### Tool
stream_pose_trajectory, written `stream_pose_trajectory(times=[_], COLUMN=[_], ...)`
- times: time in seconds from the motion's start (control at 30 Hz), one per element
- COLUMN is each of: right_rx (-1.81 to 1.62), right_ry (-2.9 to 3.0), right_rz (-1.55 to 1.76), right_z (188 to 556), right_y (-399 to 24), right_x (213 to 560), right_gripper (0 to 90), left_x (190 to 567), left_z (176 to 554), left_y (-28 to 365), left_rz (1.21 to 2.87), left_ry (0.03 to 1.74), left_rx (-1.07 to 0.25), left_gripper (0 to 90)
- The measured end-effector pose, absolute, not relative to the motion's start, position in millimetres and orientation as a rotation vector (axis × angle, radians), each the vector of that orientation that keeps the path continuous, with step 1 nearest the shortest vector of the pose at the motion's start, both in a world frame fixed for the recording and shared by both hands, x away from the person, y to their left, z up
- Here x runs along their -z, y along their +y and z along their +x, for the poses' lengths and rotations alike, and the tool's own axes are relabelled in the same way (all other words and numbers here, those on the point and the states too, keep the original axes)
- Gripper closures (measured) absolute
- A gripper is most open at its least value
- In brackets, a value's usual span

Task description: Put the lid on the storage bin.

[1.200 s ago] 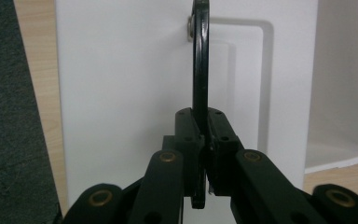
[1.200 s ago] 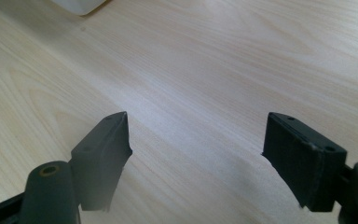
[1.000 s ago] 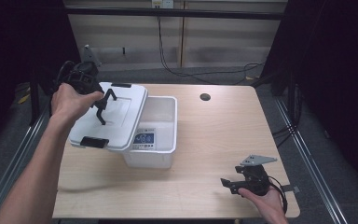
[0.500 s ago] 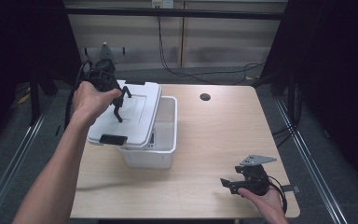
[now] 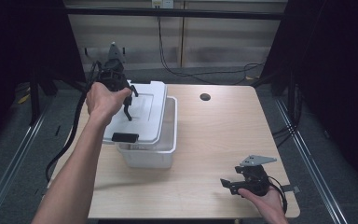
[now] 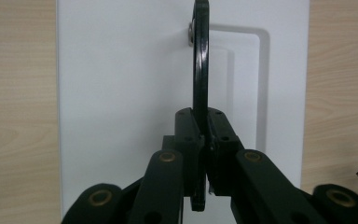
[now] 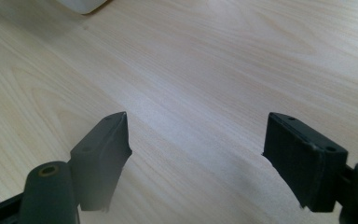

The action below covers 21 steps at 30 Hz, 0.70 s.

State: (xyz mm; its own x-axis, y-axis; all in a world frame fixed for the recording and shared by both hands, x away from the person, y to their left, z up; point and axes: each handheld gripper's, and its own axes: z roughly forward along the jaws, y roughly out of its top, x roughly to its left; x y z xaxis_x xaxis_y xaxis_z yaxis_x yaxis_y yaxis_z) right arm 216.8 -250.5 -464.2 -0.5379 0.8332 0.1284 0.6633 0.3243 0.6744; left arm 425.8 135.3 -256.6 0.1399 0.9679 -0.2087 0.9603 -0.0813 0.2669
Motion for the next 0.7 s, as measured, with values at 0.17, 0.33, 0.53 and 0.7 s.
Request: stream_pose_trajectory(times=[0.17,0.33,0.53,0.7], right_rx=[-1.019,-1.019,-1.019,-1.02], right_ry=[2.351,2.353,2.353,2.355], right_rz=[1.356,1.355,1.355,1.353], right_z=[216.6,216.6,216.4,216.2], right_y=[-250.4,-250.3,-250.1,-249.9], right_x=[464.2,464.2,464.0,464.1], right_gripper=[21.8,21.8,21.8,21.7], left_x=[261.5,264.6,270.5,277.2], left_z=[426.4,426.4,427.1,427.9], left_y=[128.5,124.2,116.0,109.9], left_rz=[2.089,2.088,2.078,2.075], left_ry=[1.881,1.891,1.895,1.91], left_rx=[-0.033,-0.011,0.005,0.024], left_gripper=[85.0,85.1,85.0,84.9])
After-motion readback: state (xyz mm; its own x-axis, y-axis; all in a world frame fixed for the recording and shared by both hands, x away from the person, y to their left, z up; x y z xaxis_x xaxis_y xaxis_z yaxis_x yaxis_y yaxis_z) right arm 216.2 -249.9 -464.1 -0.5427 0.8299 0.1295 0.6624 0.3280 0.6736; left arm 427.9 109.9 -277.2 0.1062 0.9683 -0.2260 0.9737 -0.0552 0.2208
